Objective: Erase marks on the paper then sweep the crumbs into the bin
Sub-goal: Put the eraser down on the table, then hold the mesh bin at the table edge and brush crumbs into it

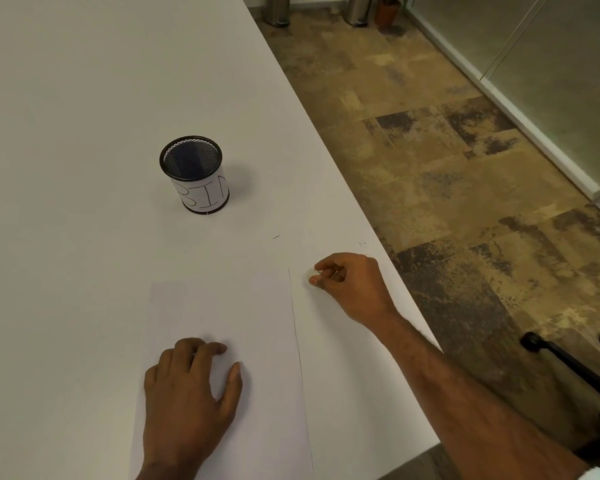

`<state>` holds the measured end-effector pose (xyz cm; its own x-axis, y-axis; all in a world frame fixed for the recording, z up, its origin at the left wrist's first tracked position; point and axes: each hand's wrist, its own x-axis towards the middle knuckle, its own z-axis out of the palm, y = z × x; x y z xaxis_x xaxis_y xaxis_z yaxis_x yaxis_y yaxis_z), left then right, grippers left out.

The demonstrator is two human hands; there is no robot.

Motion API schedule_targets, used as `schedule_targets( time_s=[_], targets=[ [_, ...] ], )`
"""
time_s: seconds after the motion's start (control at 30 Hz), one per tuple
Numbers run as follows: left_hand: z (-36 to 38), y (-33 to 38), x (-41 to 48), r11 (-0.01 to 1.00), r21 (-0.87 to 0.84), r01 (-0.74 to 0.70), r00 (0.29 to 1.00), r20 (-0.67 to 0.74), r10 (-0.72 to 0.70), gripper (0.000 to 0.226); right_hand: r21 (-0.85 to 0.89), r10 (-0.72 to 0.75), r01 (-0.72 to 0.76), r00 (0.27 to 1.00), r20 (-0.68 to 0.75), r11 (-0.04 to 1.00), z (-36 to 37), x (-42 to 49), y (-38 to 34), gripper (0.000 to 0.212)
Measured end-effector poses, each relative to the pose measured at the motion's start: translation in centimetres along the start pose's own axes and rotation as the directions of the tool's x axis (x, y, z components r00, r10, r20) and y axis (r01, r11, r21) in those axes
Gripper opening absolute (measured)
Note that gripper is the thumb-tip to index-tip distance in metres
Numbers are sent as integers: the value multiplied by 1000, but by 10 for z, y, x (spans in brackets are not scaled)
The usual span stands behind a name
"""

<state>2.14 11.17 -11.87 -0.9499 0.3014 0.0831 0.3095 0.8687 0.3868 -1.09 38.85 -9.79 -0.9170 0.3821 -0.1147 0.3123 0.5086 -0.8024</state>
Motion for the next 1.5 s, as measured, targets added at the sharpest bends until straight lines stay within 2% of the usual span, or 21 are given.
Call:
schedule_targets(
  time_s=[0.1, 0.23, 0.37, 0.47, 0.57, 0.63, 0.7, 0.83, 1.1, 1.2, 1.27, 1.37, 1.5],
  targets=[
    [-7, 4, 7, 1000, -30, -1, 1000, -16, 1, 43, -112, -54, 50, 998, -31, 992, -1, -1, 4, 24],
    [-19, 9, 39, 995, -96, 4, 997, -74, -11, 41, -145, -100, 87, 992, -81, 986, -9, -7, 9, 20],
    [-25, 9, 96, 946, -324, -25, 980, -193, -41, 39, -173, -124, 101, 984, -126, 980, -20, -15, 14, 12],
    [-25, 7, 149, 872, -488, 46, 953, -240, -185, 64, -174, -142, 117, 980, -136, 978, -27, -20, 19, 7],
    [-30, 7, 195, 797, -580, 169, 923, -192, -335, 98, -178, -163, 136, 976, -147, 975, -30, -21, 21, 6],
    [-31, 7, 217, 770, -591, 241, 919, -116, -377, 110, -165, -172, 146, 973, -157, 975, -30, -20, 21, 6],
    [-28, 5, 231, 755, -612, 236, 930, -82, -358, 117, -154, -175, 151, 971, -162, 977, -30, -18, 21, 6],
    [-21, 1, 246, 736, -654, 173, 939, -115, -323, 95, -115, -162, 144, 972, -170, 983, -28, -13, 20, 8],
    [-27, 7, 255, 745, -630, 219, 910, -145, -389, 87, -34, -122, 118, 978, -167, 992, -28, 5, 18, 31],
    [-33, 18, 248, 743, -648, 165, 917, -176, -357, 85, 4, -115, 118, 974, -193, 993, -34, 12, 17, 37],
    [-34, 33, 239, 745, -659, 100, 944, -173, -280, 84, 65, -104, 119, 975, -197, 991, -40, 14, 13, 41],
    [-28, 77, 222, 726, -686, 46, 987, -82, -139, 81, 155, -109, 134, 981, -158, 979, -50, 15, 2, 49],
    [-17, 150, 192, 708, -706, -19, 1000, -12, 15, 78, 216, -141, 165, 982, -123, 962, -68, 13, -13, 79]
  ],
)
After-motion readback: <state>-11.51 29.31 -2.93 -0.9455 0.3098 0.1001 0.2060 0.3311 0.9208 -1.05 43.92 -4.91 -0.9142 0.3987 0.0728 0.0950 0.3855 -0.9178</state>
